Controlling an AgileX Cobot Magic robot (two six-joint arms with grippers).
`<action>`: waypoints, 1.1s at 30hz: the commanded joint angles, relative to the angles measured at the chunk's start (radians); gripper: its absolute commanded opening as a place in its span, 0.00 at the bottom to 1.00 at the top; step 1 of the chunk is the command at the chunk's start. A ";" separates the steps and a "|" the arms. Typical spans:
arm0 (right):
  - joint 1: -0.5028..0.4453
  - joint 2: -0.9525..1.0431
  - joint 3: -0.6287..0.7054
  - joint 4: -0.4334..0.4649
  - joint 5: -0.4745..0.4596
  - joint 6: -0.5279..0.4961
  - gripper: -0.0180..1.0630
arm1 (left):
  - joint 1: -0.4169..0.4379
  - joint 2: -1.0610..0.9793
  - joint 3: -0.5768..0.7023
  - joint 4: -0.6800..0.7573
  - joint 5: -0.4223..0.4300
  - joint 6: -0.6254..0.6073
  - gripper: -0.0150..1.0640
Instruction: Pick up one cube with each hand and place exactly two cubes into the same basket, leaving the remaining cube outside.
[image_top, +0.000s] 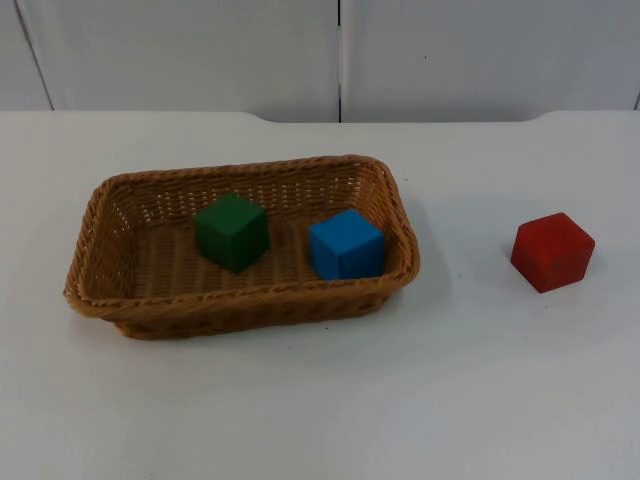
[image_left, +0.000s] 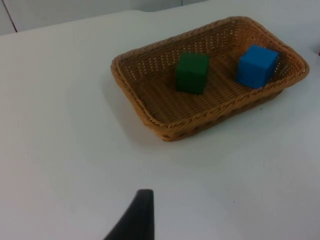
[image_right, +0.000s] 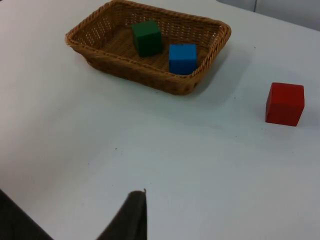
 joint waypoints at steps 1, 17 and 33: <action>0.000 -0.005 0.007 0.005 -0.003 0.001 0.99 | 0.003 -0.003 0.005 0.004 -0.011 -0.008 0.99; 0.000 -0.005 0.007 0.005 -0.003 0.001 0.99 | 0.003 -0.003 0.005 0.004 -0.011 -0.008 0.99; 0.000 -0.005 0.007 0.005 -0.003 0.003 0.99 | 0.084 -0.003 0.005 0.004 -0.011 -0.006 0.99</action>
